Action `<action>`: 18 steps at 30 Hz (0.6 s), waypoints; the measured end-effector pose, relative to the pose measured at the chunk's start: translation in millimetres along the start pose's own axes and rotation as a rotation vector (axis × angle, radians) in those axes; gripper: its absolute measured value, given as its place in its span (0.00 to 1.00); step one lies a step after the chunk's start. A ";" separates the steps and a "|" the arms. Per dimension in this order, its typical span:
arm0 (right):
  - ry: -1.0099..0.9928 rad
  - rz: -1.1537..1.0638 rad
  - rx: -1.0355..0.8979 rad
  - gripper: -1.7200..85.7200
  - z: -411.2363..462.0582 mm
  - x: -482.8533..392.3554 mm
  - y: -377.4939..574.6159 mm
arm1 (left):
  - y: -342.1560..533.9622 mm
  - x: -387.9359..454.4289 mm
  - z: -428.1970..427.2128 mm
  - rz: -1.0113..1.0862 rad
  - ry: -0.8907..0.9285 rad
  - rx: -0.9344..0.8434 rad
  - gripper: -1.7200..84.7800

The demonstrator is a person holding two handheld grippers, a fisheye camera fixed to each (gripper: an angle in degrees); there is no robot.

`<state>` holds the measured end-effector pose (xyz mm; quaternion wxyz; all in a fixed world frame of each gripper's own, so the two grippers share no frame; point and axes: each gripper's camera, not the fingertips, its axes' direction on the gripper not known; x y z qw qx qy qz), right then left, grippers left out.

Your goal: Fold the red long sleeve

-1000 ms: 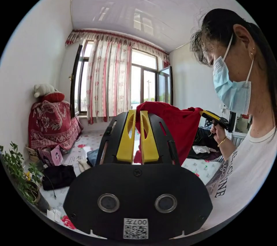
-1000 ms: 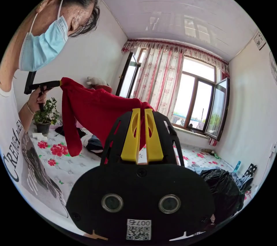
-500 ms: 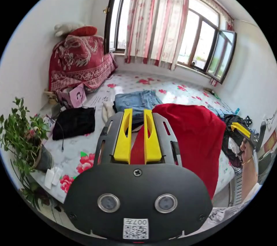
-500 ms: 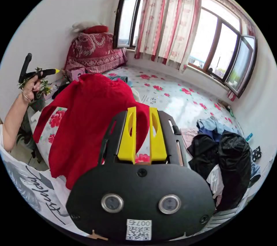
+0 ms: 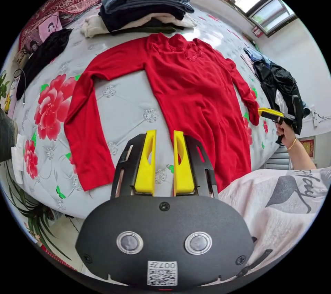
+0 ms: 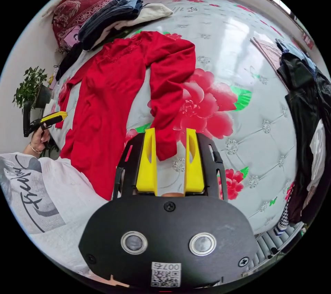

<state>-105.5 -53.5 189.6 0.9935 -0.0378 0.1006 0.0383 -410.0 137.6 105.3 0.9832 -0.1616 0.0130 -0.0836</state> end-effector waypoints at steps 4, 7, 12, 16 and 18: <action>0.126 -0.065 -0.104 0.07 23.9 -0.8 -29.9 | -16.7 10.1 4.6 0.052 -0.073 -0.041 0.11; 0.470 0.016 -0.036 0.06 -8.2 37.7 -36.4 | -17.2 -3.3 -12.9 0.037 -0.095 -0.021 0.11; 0.522 0.332 0.044 0.10 -70.7 121.1 -13.0 | -2.8 -19.9 -29.1 -0.010 -0.049 -0.018 0.11; 0.174 0.331 0.235 0.12 -74.6 100.0 33.8 | 9.1 -8.8 -32.9 0.021 0.000 -0.013 0.11; -0.042 0.245 0.262 0.12 -51.8 72.0 50.3 | 14.0 4.6 -30.9 0.069 0.041 -0.023 0.12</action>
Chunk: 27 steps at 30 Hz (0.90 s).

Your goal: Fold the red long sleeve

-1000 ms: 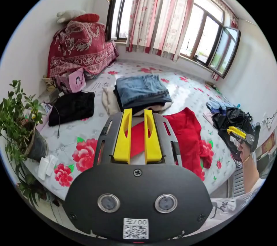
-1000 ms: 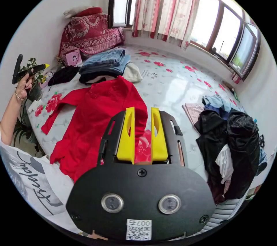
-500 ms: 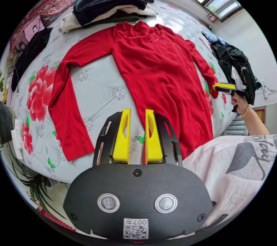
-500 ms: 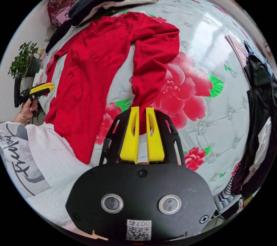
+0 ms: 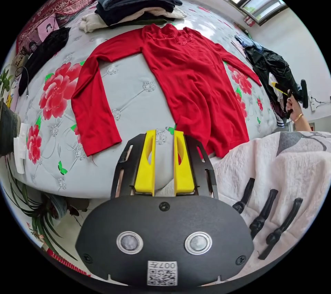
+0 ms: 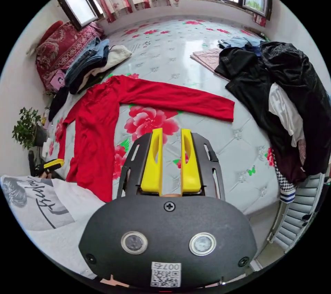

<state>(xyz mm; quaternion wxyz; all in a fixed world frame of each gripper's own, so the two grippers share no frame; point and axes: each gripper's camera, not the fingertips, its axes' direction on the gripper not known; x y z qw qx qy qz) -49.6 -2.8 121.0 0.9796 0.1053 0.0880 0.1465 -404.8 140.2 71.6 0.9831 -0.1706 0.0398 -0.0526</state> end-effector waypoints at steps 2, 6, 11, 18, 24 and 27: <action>-0.198 -0.077 -0.105 0.12 40.9 -37.7 36.4 | 0.8 10.5 3.5 0.044 0.032 -0.010 0.12; -0.260 -0.185 -0.259 0.12 91.7 -97.2 82.2 | -3.6 30.8 20.1 0.133 -0.013 -0.060 0.13; -0.027 -0.336 -0.337 0.08 131.6 -155.5 121.0 | -8.7 42.9 36.3 0.174 -0.148 -0.068 0.02; 0.225 -0.570 -0.398 0.02 131.3 -173.6 147.9 | 17.1 8.0 1.9 0.081 -0.080 -0.046 0.01; 0.118 -0.452 -0.478 0.03 144.3 -153.0 168.4 | 49.6 -4.9 11.7 0.013 -0.046 -0.046 0.02; 0.102 -0.419 -0.405 0.04 133.1 -150.5 168.3 | 59.4 -24.8 -3.6 -0.113 -0.047 0.018 0.06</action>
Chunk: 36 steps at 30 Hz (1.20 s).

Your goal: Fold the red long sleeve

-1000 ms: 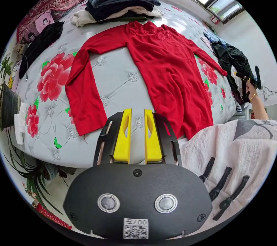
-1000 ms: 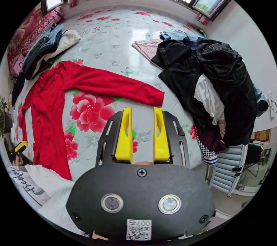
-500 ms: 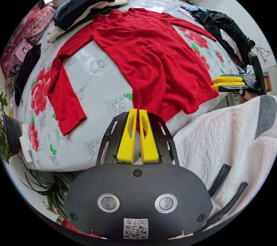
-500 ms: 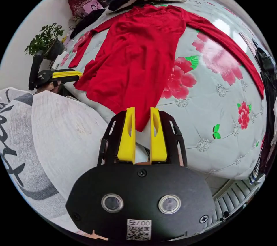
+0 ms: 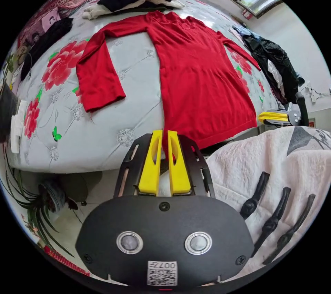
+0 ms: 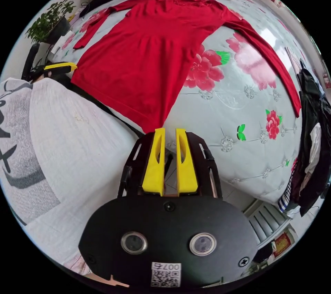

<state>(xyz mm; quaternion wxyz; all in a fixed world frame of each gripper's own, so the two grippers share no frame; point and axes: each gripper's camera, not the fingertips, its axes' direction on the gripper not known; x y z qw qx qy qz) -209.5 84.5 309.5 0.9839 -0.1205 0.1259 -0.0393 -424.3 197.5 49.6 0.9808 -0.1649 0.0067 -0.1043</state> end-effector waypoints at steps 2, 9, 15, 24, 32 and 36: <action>-0.011 0.030 0.107 0.05 -15.6 6.7 2.9 | 2.4 -19.1 -10.6 -0.080 -0.026 0.047 0.09; -0.024 0.043 0.190 0.06 -22.5 16.9 -29.6 | -28.9 -87.0 -26.4 -0.310 -0.054 0.144 0.12; -0.036 -0.037 0.255 0.07 -31.4 13.5 -92.8 | -67.6 -78.3 -1.8 -0.319 -0.187 0.087 0.13; -0.040 -0.162 0.307 0.06 -39.1 8.4 -241.3 | -69.2 -120.9 -30.0 -0.435 -0.371 0.141 0.01; 0.004 -0.250 0.248 0.07 8.8 -5.3 -386.9 | -37.9 -238.4 -137.8 -0.653 -0.453 0.321 0.01; -0.016 -0.319 0.216 0.07 31.0 -21.5 -426.0 | -34.9 -250.4 -141.1 -0.650 -0.423 0.351 0.01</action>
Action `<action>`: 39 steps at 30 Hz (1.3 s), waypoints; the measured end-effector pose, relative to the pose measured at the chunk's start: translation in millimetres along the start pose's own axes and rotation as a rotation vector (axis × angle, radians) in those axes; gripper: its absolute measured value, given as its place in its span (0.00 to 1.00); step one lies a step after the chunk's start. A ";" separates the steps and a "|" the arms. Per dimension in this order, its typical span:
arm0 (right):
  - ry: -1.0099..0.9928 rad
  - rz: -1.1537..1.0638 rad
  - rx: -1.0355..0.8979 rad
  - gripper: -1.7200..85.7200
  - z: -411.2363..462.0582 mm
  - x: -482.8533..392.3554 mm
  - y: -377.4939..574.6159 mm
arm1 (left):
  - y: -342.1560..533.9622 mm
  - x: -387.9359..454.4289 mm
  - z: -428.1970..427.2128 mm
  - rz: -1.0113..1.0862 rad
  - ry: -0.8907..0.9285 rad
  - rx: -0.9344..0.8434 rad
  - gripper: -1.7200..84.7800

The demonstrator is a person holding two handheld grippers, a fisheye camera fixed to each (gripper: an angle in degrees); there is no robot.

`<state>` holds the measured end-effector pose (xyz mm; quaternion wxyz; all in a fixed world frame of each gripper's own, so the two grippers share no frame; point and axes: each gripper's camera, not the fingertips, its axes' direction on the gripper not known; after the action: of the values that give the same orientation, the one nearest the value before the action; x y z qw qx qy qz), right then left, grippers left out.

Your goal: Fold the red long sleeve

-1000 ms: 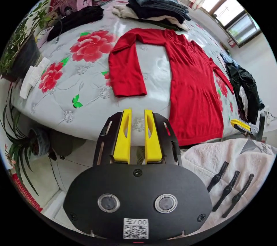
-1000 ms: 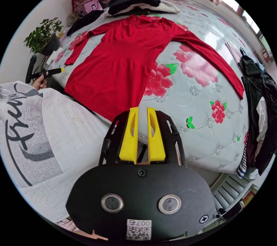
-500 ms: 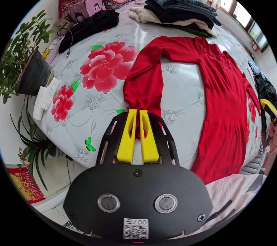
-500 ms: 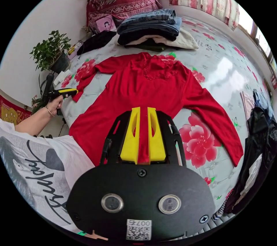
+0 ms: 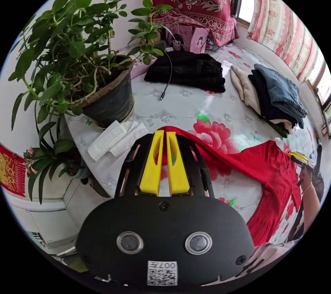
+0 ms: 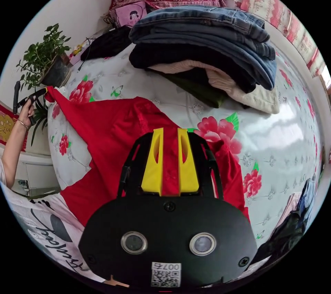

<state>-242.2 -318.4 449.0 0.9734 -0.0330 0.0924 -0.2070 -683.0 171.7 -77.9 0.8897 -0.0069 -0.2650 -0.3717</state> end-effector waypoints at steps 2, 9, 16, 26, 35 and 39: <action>0.015 -0.075 -0.027 0.08 18.5 -14.4 -16.3 | 7.5 -1.7 2.4 -0.001 -0.006 -0.001 0.01; 0.160 -0.276 -0.056 0.08 55.9 -47.8 -33.4 | 40.5 -35.1 -0.6 -0.055 0.007 0.002 0.01; 0.288 -0.343 -0.025 0.03 60.8 -38.2 -42.5 | 46.3 -79.7 -5.3 -0.163 0.114 0.036 0.01; -0.175 0.028 0.057 0.02 -4.5 109.2 -42.0 | 44.0 -102.7 1.6 -0.171 0.124 0.070 0.01; -0.246 -0.139 0.050 0.03 1.5 52.1 -31.6 | 47.3 -118.6 2.0 -0.207 0.177 0.094 0.01; -0.103 -0.125 -0.022 0.02 19.4 46.5 -37.8 | 50.6 -125.4 -10.7 -0.240 0.214 0.130 0.01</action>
<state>-211.7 -371.4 464.1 0.9616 -0.0601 0.0423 -0.2645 -717.5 288.5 -137.5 0.8605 0.1223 -0.1912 -0.4560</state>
